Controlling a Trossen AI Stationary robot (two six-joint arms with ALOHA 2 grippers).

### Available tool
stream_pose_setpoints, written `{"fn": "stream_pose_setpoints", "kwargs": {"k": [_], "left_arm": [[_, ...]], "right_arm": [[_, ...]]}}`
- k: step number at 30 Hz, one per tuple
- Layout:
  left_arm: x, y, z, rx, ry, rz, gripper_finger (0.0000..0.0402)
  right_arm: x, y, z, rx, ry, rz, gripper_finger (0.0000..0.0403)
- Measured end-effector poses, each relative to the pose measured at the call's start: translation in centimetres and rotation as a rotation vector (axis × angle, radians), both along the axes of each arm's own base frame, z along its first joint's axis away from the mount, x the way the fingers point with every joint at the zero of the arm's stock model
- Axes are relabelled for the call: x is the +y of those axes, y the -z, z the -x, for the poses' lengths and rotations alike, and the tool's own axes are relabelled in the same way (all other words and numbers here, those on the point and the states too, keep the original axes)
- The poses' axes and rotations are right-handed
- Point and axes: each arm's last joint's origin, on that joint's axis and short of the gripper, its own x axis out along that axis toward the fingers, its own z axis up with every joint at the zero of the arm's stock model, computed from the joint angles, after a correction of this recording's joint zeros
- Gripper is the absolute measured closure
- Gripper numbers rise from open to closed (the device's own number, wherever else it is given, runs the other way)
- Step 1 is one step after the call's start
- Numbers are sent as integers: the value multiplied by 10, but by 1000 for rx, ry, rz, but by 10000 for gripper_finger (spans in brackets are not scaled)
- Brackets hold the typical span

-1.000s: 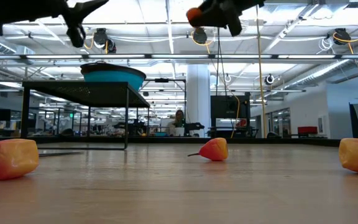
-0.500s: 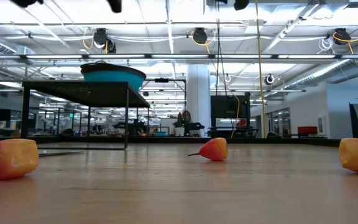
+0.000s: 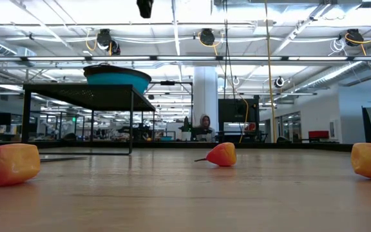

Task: Pick & Place Fruit
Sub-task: Put the orange into the blue strainer bowl on the shelf

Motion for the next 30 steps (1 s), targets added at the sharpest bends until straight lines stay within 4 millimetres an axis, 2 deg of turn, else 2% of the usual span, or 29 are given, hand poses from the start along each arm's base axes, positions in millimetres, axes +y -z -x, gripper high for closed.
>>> {"fn": "stream_pose_setpoints", "kwargs": {"k": [11, 19, 30], "left_arm": [[7, -4, -25, 4, 40, 11, 190], [14, -5, -26, 6, 54, 101, 190], [16, -7, -26, 3, 82, 134, 190]], "right_arm": [[2, 0, 1, 1, -3, 0, 257], [1, 0, 1, 8, 1, 2, 257], [1, 1, 1, 10, -9, 2, 257]]}}
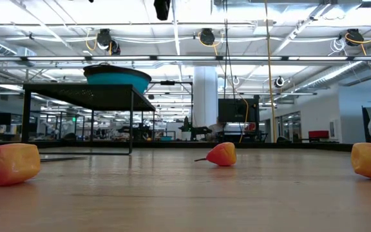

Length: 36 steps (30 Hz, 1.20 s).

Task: Pick & Place Fruit
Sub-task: Put the orange into the blue strainer bowl on the shelf

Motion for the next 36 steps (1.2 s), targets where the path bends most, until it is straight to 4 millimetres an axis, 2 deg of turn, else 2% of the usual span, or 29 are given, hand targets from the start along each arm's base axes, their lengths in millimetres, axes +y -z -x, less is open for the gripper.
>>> {"fn": "stream_pose_setpoints", "kwargs": {"k": [21, 24, 31, 36], "left_arm": [[-2, 4, -7, -33, 41, 48, 191], [-2, 5, -7, -18, 41, 51, 206], [-2, 5, -7, -15, 43, 50, 274], [-2, 6, -7, -3, 45, 65, 281]], "right_arm": [[-2, 0, 0, -6, 10, -2, 257], [-2, 0, 0, -3, 9, -1, 257], [-2, 0, 0, -2, 9, -1, 252], [-2, 0, 0, -3, 8, -2, 230]]}}
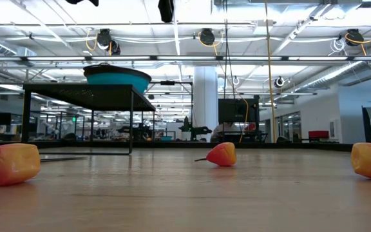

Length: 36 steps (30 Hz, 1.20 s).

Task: Pick & Place Fruit
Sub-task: Put the orange into the blue strainer bowl on the shelf

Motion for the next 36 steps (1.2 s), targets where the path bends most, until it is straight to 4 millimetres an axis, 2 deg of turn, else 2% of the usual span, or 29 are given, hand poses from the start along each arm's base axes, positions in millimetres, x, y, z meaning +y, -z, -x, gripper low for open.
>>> {"fn": "stream_pose_setpoints", "kwargs": {"k": [11, 17, 28, 36], "left_arm": [[0, 3, 0, 38, 24, 7, 274], [16, 7, -1, 73, -16, 9, 273], [62, 8, 0, 79, -156, 6, 273], [93, -2, 14, 59, -264, -18, 273]], "right_arm": [[4, 0, 1, -3, 40, -3, 159], [13, 1, 5, -4, 120, -62, 150], [23, 10, 15, 21, 347, -199, 177], [21, 30, 20, 152, 409, -257, 244]]}}
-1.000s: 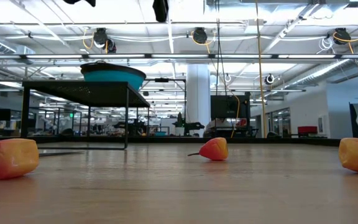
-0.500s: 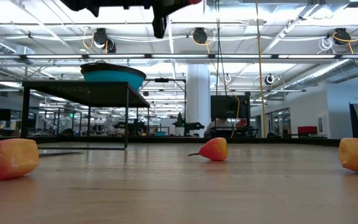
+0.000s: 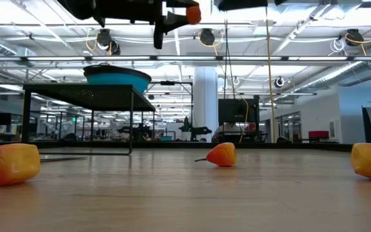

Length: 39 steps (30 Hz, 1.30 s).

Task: Pick & Place Fruit
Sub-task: Put the orange into the blue strainer bowl on the shelf

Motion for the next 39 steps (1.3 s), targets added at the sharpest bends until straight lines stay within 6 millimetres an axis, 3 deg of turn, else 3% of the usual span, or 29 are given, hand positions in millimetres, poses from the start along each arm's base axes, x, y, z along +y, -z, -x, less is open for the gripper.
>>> {"fn": "stream_pose_setpoints", "kwargs": {"k": [6, 12, 21, 31, 39], "left_arm": [[16, -15, 17, -10, -169, -91, 273], [27, -19, 36, 96, -383, -112, 273], [44, -6, 55, 298, -559, -48, 273], [68, -3, 67, 353, -647, -48, 273], [101, -22, 87, 525, -724, -82, 273]], "right_arm": [[-2, 9, 5, 87, 13, -3, 323], [-15, 11, 17, 196, -37, -89, 397], [-47, -7, 42, 210, -265, -347, 401], [-87, -13, 91, 2, -431, -520, 402], [-104, -26, 122, -119, -506, -587, 402]]}}
